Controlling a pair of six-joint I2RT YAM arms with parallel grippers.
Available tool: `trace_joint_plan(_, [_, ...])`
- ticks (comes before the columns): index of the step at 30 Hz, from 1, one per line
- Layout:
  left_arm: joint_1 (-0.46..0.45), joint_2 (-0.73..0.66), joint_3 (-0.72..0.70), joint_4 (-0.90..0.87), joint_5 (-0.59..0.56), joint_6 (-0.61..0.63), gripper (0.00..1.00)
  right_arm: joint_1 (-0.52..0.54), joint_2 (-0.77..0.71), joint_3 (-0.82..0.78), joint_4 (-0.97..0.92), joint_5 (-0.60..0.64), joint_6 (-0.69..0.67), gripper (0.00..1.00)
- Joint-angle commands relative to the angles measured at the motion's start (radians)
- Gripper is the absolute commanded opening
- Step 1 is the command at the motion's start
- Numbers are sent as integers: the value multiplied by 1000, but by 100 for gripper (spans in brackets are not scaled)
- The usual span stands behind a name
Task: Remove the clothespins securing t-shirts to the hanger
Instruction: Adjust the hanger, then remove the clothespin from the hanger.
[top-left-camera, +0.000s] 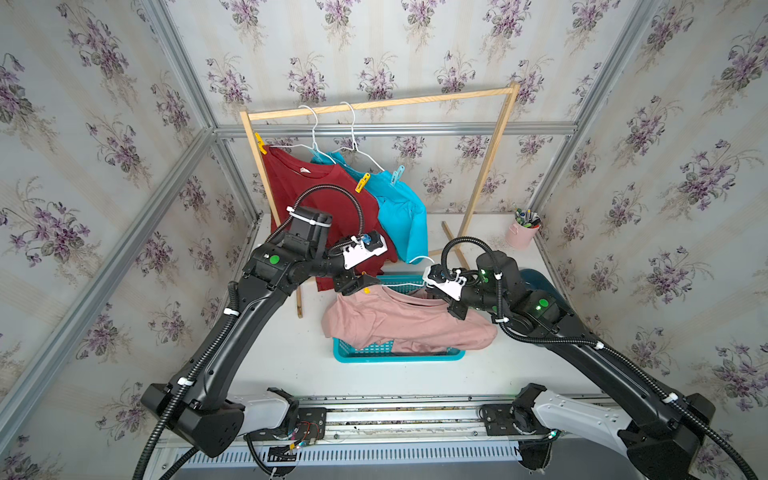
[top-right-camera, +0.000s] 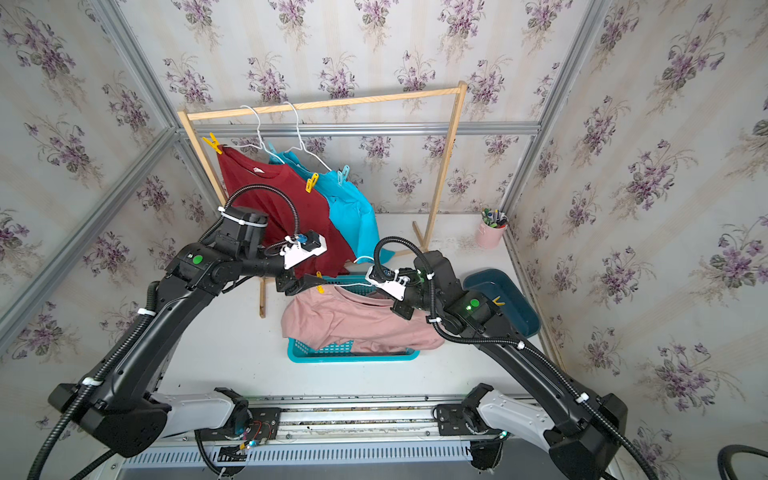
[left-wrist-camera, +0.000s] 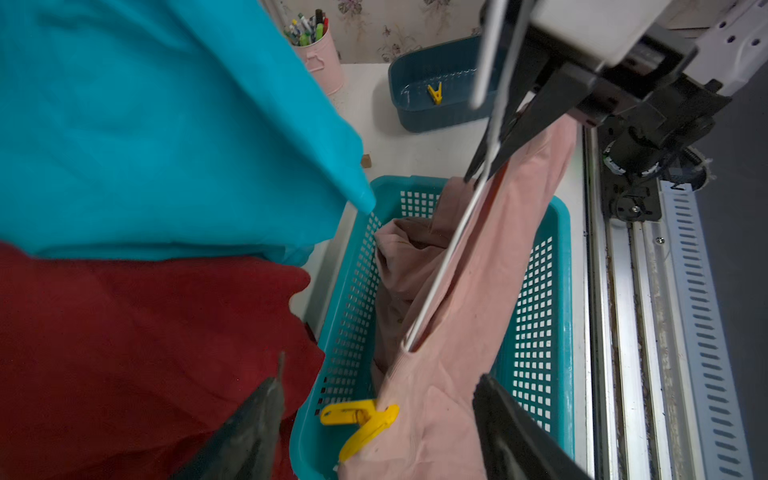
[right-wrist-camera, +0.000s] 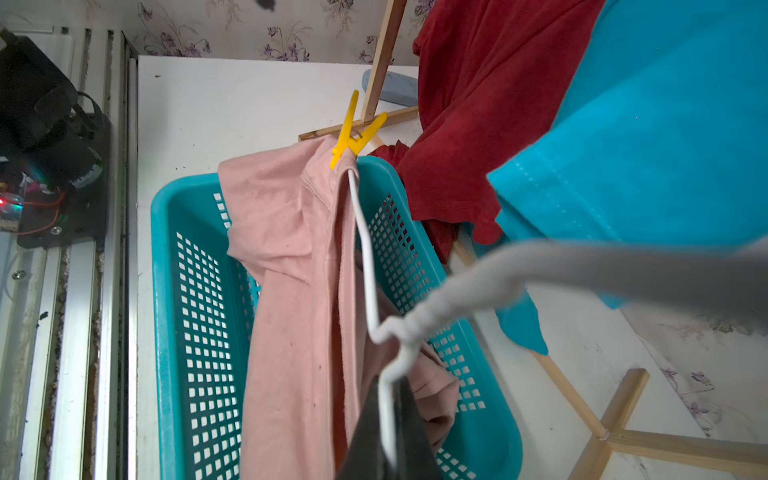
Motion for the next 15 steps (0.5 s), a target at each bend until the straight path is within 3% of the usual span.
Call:
trace_joint_plan(1, [64, -36, -49, -28, 122, 60, 73, 1, -1, 18, 30, -17, -82, 0])
trace_joint_plan(4, [169, -63, -134, -33, 266, 146, 74, 0, -14, 6, 28, -45, -161, 0])
trace_joint_plan(8, [251, -50, -181, -33, 332, 190, 72, 0, -65, -37, 78, -59, -249, 0])
trace_joint_plan(15, [248, 8, -188, -35, 362, 228, 75, -12, -62, -32, 47, -70, -288, 0])
